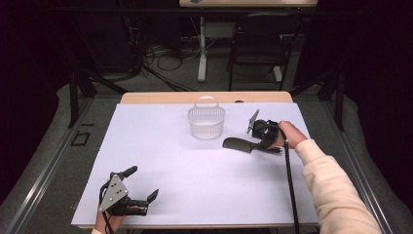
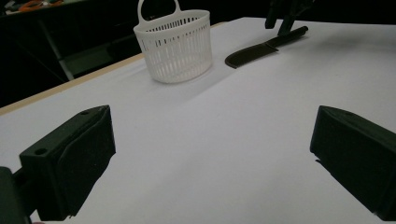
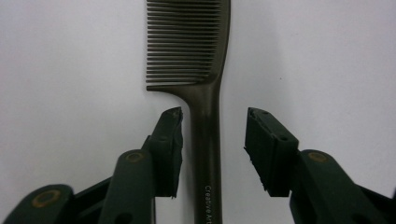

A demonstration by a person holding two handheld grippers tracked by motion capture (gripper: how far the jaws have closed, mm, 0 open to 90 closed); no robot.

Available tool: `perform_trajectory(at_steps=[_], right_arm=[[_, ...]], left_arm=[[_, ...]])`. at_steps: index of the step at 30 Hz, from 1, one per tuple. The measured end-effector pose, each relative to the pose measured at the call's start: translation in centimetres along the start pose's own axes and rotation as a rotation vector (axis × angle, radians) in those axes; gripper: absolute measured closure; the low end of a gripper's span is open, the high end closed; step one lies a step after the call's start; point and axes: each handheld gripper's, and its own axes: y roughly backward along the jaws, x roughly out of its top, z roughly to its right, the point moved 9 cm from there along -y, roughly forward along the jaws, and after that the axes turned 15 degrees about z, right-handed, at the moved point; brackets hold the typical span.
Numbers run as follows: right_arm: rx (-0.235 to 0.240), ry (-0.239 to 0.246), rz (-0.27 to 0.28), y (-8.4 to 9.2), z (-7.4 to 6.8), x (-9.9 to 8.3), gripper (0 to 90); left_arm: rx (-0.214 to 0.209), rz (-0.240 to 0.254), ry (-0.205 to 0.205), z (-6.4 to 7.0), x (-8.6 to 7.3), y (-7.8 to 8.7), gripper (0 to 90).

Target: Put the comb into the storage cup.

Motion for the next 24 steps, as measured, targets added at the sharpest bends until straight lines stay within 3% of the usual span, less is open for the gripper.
perform_trajectory(at_steps=[7,9,12,14,15,17,24], right_arm=[[0.027,0.013,-0.049,-1.2,0.0,0.1,61.0],[0.025,0.022,-0.093,-1.4,0.1,-0.1,63.1],[0.029,0.025,-0.094,-1.9,0.0,-0.1,64.7],[0.030,0.035,-0.130,-1.8,0.0,-0.1,66.6],[0.023,0.050,-0.093,-2.2,0.1,0.1,67.5],[0.037,0.041,-0.131,-2.1,-0.1,-0.1,67.6],[0.048,0.033,-0.154,-2.4,0.0,-0.7,69.3]], left_arm=[[0.001,-0.005,0.001,-0.1,-0.1,-0.1,0.0],[-0.003,-0.008,-0.002,0.0,-0.1,-0.1,0.1],[-0.003,-0.004,-0.004,0.1,0.0,0.1,0.0],[-0.001,-0.003,0.001,0.0,-0.1,0.0,0.0],[-0.001,-0.003,0.002,0.0,-0.1,0.0,0.0],[-0.004,-0.007,0.001,0.0,-0.1,0.0,0.0],[0.000,-0.006,0.003,0.0,-0.1,0.0,0.0]])
